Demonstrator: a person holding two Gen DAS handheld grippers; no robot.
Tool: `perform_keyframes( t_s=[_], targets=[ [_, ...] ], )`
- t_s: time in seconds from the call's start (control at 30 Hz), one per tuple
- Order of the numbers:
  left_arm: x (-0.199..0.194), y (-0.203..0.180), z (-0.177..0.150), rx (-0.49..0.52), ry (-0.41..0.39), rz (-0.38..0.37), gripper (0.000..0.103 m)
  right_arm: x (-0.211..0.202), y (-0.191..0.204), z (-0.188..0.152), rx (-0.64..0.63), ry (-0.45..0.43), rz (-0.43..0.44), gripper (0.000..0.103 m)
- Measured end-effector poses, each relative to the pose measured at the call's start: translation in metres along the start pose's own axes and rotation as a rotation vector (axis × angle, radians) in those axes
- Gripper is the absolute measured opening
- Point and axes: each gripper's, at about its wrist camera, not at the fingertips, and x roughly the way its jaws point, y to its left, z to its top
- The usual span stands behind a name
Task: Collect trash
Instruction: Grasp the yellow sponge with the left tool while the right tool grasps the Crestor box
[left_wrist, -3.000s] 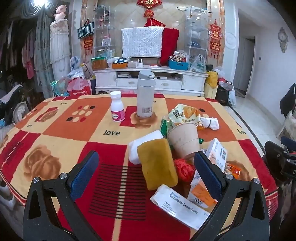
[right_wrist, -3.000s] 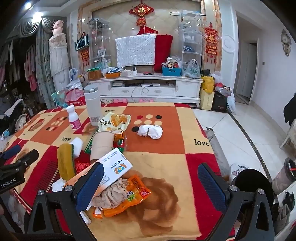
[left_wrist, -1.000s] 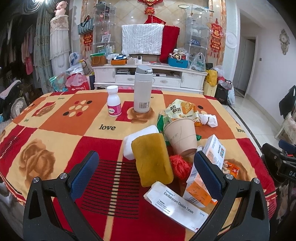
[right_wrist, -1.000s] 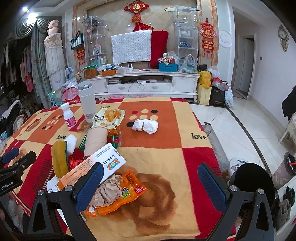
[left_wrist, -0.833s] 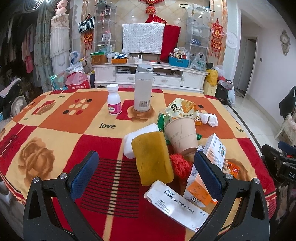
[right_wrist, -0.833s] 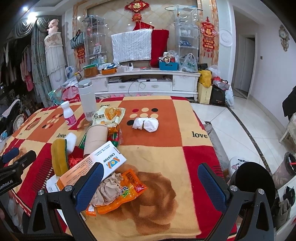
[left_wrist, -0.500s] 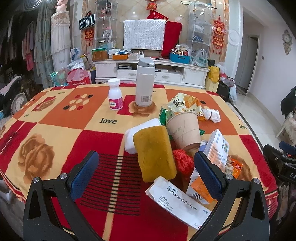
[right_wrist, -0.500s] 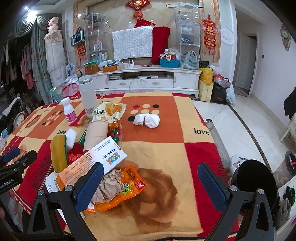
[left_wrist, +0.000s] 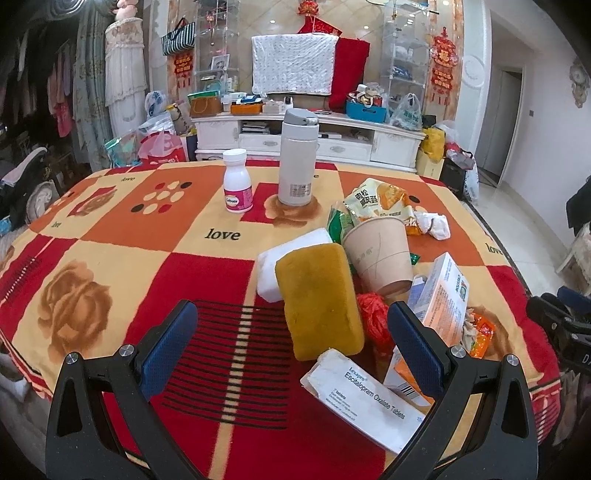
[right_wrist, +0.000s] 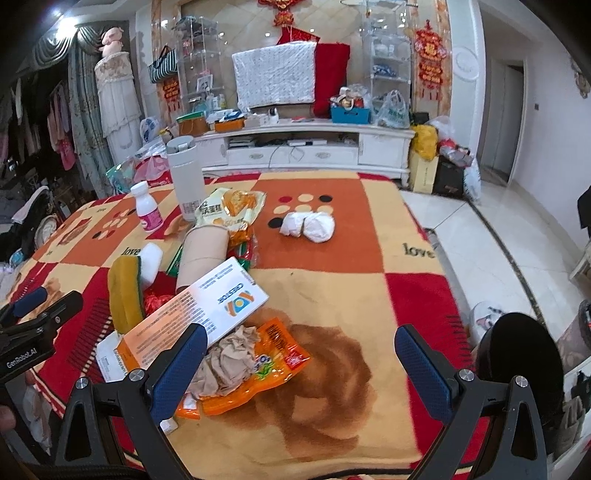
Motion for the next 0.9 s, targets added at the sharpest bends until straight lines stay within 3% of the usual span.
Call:
perform_keyframes(
  t_s=[0.27, 0.53, 0.73, 0.9],
  targets=[
    [0.005, 0.011, -0.003, -0.015, 0.013, 0.013, 0.102, 0.011, 0.012, -0.003, -0.021, 0.031, 0.048, 0.101],
    [0.009, 0.032, -0.008, -0.025, 0.045, 0.030, 0.102, 0.027, 0.028, 0.000, -0.024, 0.080, 0.149, 0.098],
    [0.017, 0.041, -0.008, -0.056, 0.071, 0.025, 0.102, 0.054, 0.047, 0.006, 0.038, 0.143, 0.267, 0.097],
    [0.019, 0.039, -0.008, -0.049, 0.076, 0.024, 0.102, 0.080, 0.057, 0.010, 0.097, 0.212, 0.276, 0.097]
  ],
)
